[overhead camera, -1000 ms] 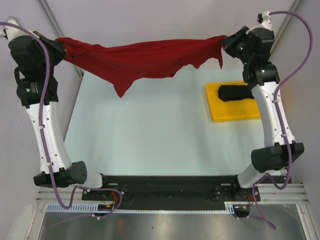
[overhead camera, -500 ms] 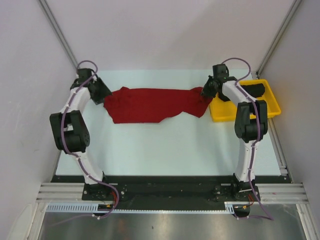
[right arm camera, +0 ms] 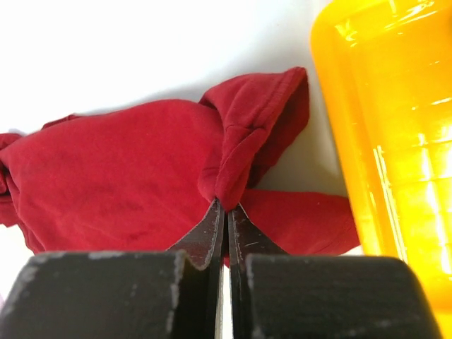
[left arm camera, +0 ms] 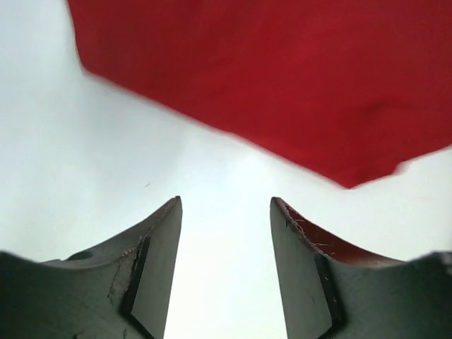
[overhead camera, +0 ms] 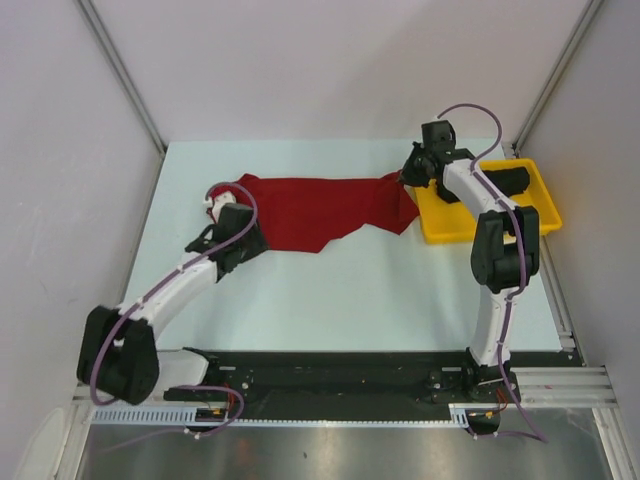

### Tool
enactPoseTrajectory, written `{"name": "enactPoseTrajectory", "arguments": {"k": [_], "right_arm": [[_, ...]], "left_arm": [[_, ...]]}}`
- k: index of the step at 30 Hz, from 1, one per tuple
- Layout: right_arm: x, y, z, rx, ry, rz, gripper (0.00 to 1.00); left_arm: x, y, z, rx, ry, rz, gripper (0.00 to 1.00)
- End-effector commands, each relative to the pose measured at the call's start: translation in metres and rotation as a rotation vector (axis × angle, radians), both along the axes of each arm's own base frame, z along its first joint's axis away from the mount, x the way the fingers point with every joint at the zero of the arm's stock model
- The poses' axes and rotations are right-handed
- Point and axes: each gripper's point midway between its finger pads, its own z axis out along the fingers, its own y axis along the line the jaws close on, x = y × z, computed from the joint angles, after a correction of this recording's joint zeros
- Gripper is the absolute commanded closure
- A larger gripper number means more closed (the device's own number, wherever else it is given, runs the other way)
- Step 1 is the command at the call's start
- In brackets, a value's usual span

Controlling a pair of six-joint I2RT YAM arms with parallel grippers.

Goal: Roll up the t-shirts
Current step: Flatten out the T-shirt at the center of the board.

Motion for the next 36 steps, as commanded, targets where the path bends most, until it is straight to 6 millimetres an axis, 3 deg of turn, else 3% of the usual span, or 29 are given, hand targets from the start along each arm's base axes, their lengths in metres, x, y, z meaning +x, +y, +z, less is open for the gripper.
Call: {"name": "enactPoseTrajectory", "arguments": {"k": [1,5,6,16,17,20,22,23,25,27,32,36], "right_arm": [[-0.005,0.009,0.036,-0.016,-0.100,0.036,1.00],[-0.014,0.012,0.035,-0.008,-0.100,0.048,1.00],[-0.015,0.012,0.041,-0.007,-0.114,0.049,1.00],[-0.032,0.007,0.060,-0.021,-0.162,0.044,1.00],[-0.034,0.006,0.058,-0.025,-0.158,0.047,1.00],[-0.041,0.004,0.060,-0.023,-0.157,0.052,1.00],[-0.043,0.002,0.064,-0.023,-0.165,0.052,1.00],[-0.046,0.001,0.071,-0.024,-0.174,0.050,1.00],[-0.050,-0.003,0.079,-0.030,-0.188,0.045,1.00],[-0.057,-0.004,0.092,-0.031,-0.215,0.043,1.00],[-0.071,0.001,0.111,-0.016,-0.243,0.064,1.00],[-0.085,-0.002,0.130,-0.020,-0.280,0.066,1.00]], "left_arm": [[0.010,0.003,-0.030,0.001,0.016,0.114,0.41],[0.029,-0.001,-0.043,0.016,0.036,0.137,0.39],[0.031,0.000,-0.054,0.030,0.061,0.146,0.39],[0.071,-0.010,-0.060,0.054,0.022,0.139,0.45],[0.072,-0.011,-0.063,0.058,0.029,0.137,0.48],[0.077,-0.008,-0.064,0.114,0.046,0.113,0.81],[0.070,0.001,-0.061,0.166,0.065,0.114,0.94],[0.068,0.006,-0.046,0.180,0.042,0.120,1.00],[0.055,0.020,-0.034,0.243,0.047,0.125,1.00],[0.046,0.029,-0.006,0.244,-0.013,0.137,1.00],[0.017,0.038,0.015,0.232,-0.048,0.120,1.00],[0.005,0.041,0.050,0.234,-0.107,0.067,1.00]]}}
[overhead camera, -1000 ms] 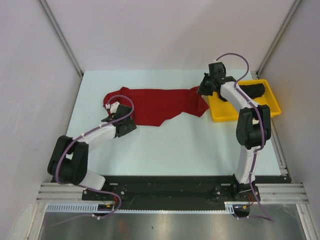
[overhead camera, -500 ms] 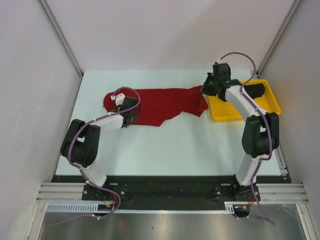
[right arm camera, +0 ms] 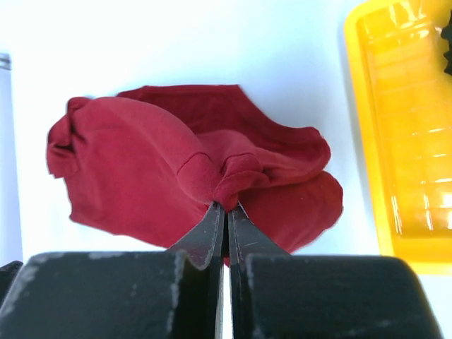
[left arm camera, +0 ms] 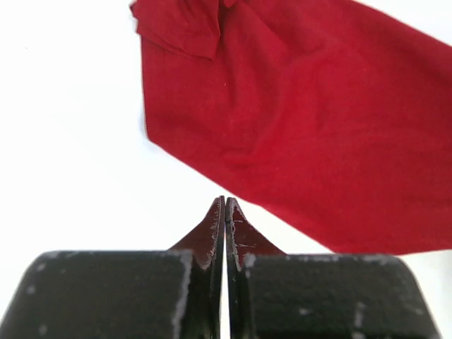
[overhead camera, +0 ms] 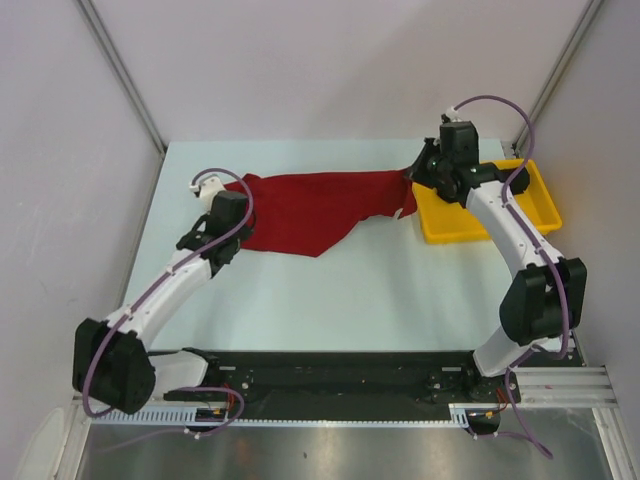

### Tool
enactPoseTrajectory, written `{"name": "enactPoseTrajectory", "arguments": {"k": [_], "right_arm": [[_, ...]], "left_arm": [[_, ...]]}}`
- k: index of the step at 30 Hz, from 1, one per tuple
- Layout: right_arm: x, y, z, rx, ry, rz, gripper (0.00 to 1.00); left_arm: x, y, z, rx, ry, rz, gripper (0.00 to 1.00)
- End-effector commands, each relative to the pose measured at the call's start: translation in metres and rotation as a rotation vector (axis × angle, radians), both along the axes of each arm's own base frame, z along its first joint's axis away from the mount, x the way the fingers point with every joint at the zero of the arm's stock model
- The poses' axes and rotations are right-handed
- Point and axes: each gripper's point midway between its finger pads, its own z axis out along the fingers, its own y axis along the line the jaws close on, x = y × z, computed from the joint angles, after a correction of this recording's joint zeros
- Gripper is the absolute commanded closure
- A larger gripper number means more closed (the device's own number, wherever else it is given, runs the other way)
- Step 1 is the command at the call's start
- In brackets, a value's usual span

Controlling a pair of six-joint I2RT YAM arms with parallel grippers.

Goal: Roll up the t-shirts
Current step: Flatten out the T-shirt at the center of the board.

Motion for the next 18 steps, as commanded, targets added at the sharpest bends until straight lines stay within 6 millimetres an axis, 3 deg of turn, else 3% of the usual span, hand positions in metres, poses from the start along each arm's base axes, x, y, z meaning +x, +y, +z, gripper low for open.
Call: {"name": "enactPoseTrajectory", "arguments": {"k": [1,4,7,9,11,14,18], "right_arm": [[-0.014,-0.004,0.035,-0.010,-0.083,0.006,1.00],[-0.009,0.000,0.041,0.004,-0.102,0.017,1.00],[-0.003,0.008,0.037,0.010,-0.100,0.040,1.00],[0.000,0.010,0.033,0.009,-0.095,0.052,1.00],[0.002,0.011,0.026,0.005,-0.080,0.055,1.00],[0.004,0.011,0.017,-0.007,-0.063,0.054,1.00],[0.006,0.009,0.011,-0.015,-0.051,0.049,1.00]], "left_arm": [[-0.012,0.005,0.025,0.054,-0.014,-0.081,1.00],[-0.001,-0.002,0.016,0.036,0.056,-0.125,0.97],[-0.001,-0.011,-0.017,-0.015,0.132,-0.107,0.59],[0.004,-0.026,-0.036,-0.106,0.124,-0.108,0.48],[0.000,-0.030,-0.067,-0.133,0.185,-0.097,0.45],[0.007,-0.041,-0.095,-0.191,0.223,-0.079,0.45],[0.019,-0.046,-0.116,-0.234,0.214,-0.024,0.46]]}}
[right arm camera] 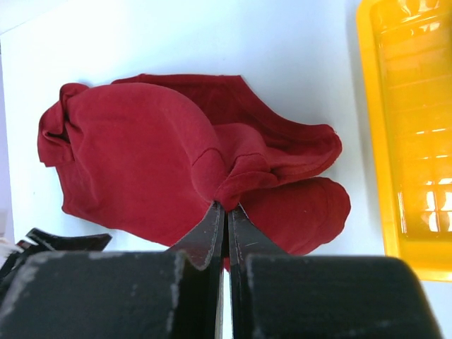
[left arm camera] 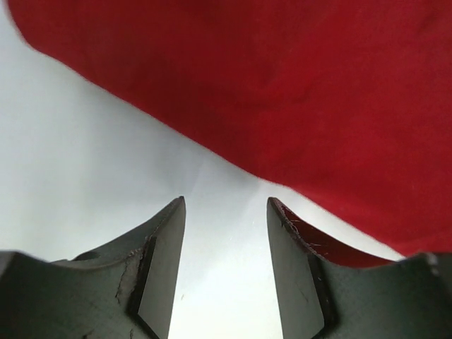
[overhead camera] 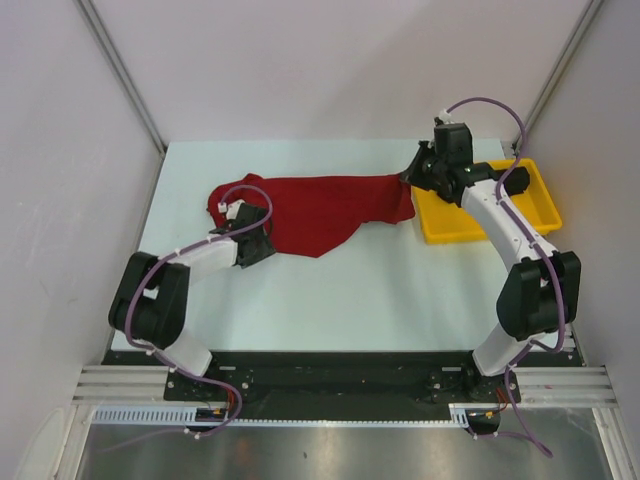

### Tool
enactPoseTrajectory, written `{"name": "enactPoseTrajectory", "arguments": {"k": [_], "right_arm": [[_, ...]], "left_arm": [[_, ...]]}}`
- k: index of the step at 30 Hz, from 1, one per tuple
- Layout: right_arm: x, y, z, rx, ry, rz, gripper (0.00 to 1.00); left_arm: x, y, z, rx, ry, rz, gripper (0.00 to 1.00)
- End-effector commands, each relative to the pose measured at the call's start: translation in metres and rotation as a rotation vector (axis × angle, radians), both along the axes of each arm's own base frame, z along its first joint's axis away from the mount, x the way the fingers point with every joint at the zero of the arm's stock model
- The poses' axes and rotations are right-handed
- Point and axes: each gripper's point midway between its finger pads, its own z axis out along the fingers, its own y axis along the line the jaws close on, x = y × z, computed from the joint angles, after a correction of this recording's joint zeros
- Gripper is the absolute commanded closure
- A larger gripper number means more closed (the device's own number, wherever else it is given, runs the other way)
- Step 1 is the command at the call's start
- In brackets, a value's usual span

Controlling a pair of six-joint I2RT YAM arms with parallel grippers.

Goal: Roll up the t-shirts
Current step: Flatten out the T-shirt at the center of the board.

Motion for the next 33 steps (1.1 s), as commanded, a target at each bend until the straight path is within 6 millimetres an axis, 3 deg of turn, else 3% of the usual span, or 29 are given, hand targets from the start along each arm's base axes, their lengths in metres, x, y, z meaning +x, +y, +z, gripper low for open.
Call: {"name": "enactPoseTrajectory", "arguments": {"k": [1,8,15,20,25,28,30,31,33], "right_arm": [[0.010,0.001,0.012,-0.013,-0.053,0.011,1.00],[0.007,-0.003,0.005,-0.038,-0.040,0.005,1.00],[0.008,-0.003,0.007,-0.034,-0.052,0.006,1.00],[0.011,-0.002,0.006,-0.031,-0.059,0.005,1.00],[0.010,-0.005,0.013,-0.033,-0.072,0.002,1.00],[0.006,-0.008,0.021,-0.037,-0.083,-0.002,1.00],[0.000,-0.009,0.030,-0.035,-0.095,-0.004,1.00],[-0.002,-0.010,0.034,-0.036,-0.102,-0.002,1.00],[-0.011,-0.013,0.048,-0.037,-0.123,-0.006,1.00]], "left_arm": [[0.028,-0.016,-0.003,-0.111,-0.089,0.073,0.46],[0.040,-0.017,-0.013,-0.123,-0.126,0.098,0.50],[0.039,-0.012,-0.017,-0.102,-0.130,0.109,0.55],[0.049,-0.006,-0.014,-0.047,-0.131,0.106,0.67],[0.067,-0.001,0.007,0.024,-0.167,0.085,0.98],[0.064,0.009,0.030,0.086,-0.200,0.069,1.00],[0.054,0.019,0.043,0.132,-0.200,0.048,1.00],[0.051,0.023,0.064,0.141,-0.240,0.048,1.00],[0.035,0.032,0.074,0.191,-0.219,0.015,1.00]]}}
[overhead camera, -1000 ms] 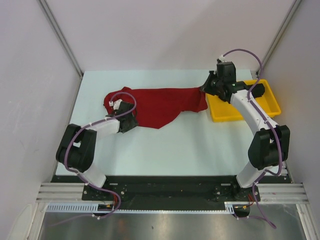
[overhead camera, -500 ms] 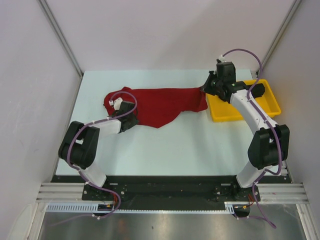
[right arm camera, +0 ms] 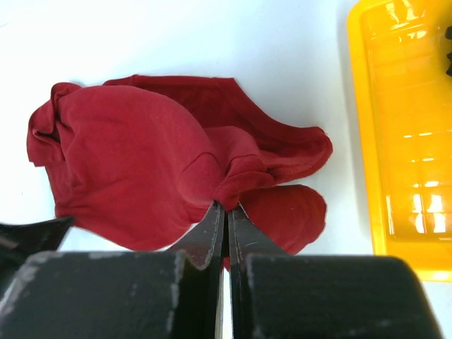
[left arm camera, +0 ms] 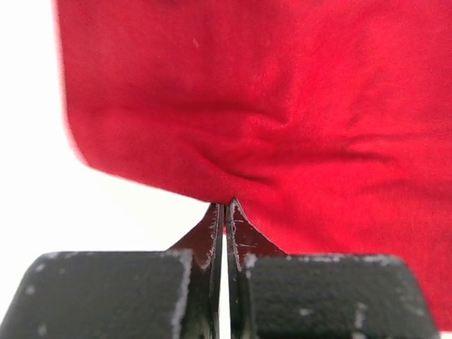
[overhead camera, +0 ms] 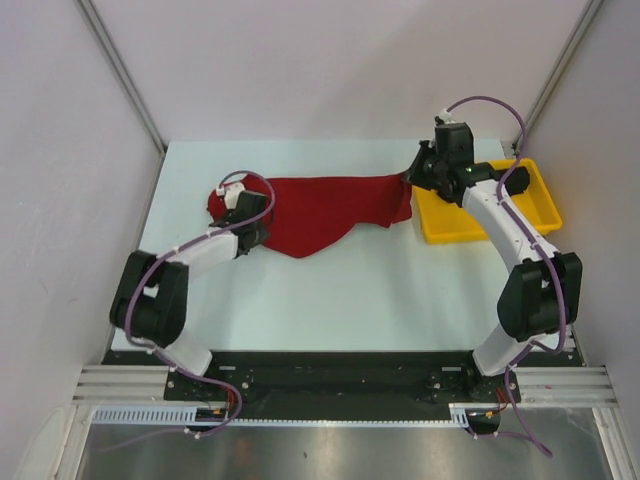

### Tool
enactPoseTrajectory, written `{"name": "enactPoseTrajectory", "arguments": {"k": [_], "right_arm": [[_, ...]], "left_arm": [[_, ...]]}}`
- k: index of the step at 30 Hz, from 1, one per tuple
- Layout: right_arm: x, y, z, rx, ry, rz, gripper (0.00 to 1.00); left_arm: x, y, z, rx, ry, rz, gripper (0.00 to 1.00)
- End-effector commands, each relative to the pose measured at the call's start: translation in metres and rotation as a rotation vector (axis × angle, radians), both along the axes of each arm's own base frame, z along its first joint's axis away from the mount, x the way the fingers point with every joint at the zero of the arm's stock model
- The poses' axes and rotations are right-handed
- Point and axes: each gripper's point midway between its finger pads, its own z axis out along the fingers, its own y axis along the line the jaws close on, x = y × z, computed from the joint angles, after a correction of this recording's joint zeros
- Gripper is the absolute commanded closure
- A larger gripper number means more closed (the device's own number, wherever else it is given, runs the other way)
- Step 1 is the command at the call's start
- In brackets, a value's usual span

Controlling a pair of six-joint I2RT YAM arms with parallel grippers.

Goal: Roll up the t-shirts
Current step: Flatten out the T-shirt at the center of the board.

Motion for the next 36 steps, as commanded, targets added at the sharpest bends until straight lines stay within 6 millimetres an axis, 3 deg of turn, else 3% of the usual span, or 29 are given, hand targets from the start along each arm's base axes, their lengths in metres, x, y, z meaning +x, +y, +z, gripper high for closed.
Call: {"name": "enactPoseTrajectory", "arguments": {"k": [1,2,4,6,7,8,9,10,11,12,13,14,15,16,17,18,19,20,22,23,25,26,30,31,32,34,36], "right_arm": [[-0.016,-0.011,0.055,-0.008,-0.121,-0.008,1.00],[-0.019,-0.013,0.059,-0.009,-0.127,-0.009,1.00],[-0.028,-0.019,0.073,-0.010,-0.154,-0.019,1.00],[-0.025,-0.024,0.080,-0.003,-0.177,-0.034,1.00],[-0.020,-0.025,0.078,0.001,-0.176,-0.039,1.00],[-0.013,-0.027,0.086,0.014,-0.196,-0.044,1.00],[0.000,-0.027,0.071,0.008,-0.164,-0.049,1.00],[0.010,-0.028,0.069,0.009,-0.164,-0.056,1.00],[0.023,-0.028,0.076,0.015,-0.194,-0.057,1.00],[0.036,-0.030,0.071,0.016,-0.185,-0.061,1.00],[0.053,-0.029,0.040,0.010,-0.120,-0.057,1.00],[0.062,-0.027,0.027,0.013,-0.089,-0.048,1.00],[0.076,-0.032,0.032,0.016,-0.103,-0.065,1.00],[0.089,-0.035,-0.001,0.007,-0.040,-0.075,1.00],[0.094,-0.038,-0.012,0.002,-0.014,-0.081,1.00],[0.103,-0.042,-0.012,0.004,-0.011,-0.092,1.00],[0.107,-0.049,-0.024,0.002,0.018,-0.106,1.00],[0.110,-0.052,-0.042,0.000,0.056,-0.111,1.00],[0.113,-0.055,-0.053,0.007,0.076,-0.126,1.00],[0.114,-0.056,-0.061,0.004,0.088,-0.131,1.00],[0.113,-0.054,-0.067,0.004,0.096,-0.129,1.00],[0.113,-0.054,-0.069,0.001,0.097,-0.131,1.00],[0.108,-0.052,-0.071,-0.011,0.089,-0.130,1.00],[0.106,-0.052,-0.072,-0.008,0.091,-0.131,1.00],[0.106,-0.051,-0.074,-0.001,0.094,-0.129,1.00],[0.105,-0.049,-0.072,0.008,0.086,-0.124,1.00],[0.104,-0.049,-0.071,0.011,0.083,-0.124,1.00]], "left_arm": [[-0.018,0.028,0.079,0.118,-0.121,-0.036,1.00],[-0.027,0.030,0.082,0.144,-0.100,-0.075,1.00],[-0.036,0.034,0.108,0.170,-0.140,-0.117,1.00],[-0.032,0.028,0.125,0.141,-0.176,-0.172,1.00],[-0.024,0.024,0.123,0.138,-0.155,-0.215,1.00],[-0.009,0.006,0.141,0.076,-0.184,-0.290,1.00],[0.002,-0.002,0.144,0.063,-0.175,-0.327,1.00],[0.014,-0.012,0.102,0.076,-0.026,-0.395,1.00],[0.040,-0.030,0.127,0.038,-0.061,-0.441,0.98],[0.051,-0.037,0.113,0.026,-0.006,-0.456,0.92],[0.058,-0.043,0.102,0.004,0.038,-0.457,0.87],[0.072,-0.051,0.090,-0.014,0.062,-0.463,0.75],[0.074,-0.054,0.089,-0.032,0.063,-0.463,0.64],[0.077,-0.062,0.092,-0.074,0.039,-0.461,0.56],[0.069,-0.060,0.095,-0.087,0.022,-0.449,0.49],[0.066,-0.059,0.098,-0.093,0.002,-0.432,0.46],[0.065,-0.059,0.106,-0.115,-0.044,-0.409,0.44],[0.049,-0.055,0.102,-0.125,-0.044,-0.403,0.43],[0.039,-0.048,0.102,-0.138,-0.071,-0.349,0.44],[0.022,-0.044,0.079,-0.147,-0.030,-0.337,0.46],[0.018,-0.039,0.086,-0.168,-0.094,-0.279,0.50],[0.012,-0.034,0.074,-0.166,-0.083,-0.258,0.51],[0.033,-0.038,0.079,-0.187,-0.141,-0.234,0.59],[0.038,-0.041,0.066,-0.190,-0.111,-0.235,0.62],[0.048,-0.044,0.073,-0.193,-0.126,-0.234,0.63],[0.057,-0.045,0.055,-0.182,-0.084,-0.226,0.65],[0.069,-0.043,0.056,-0.171,-0.098,-0.196,0.64]]}}
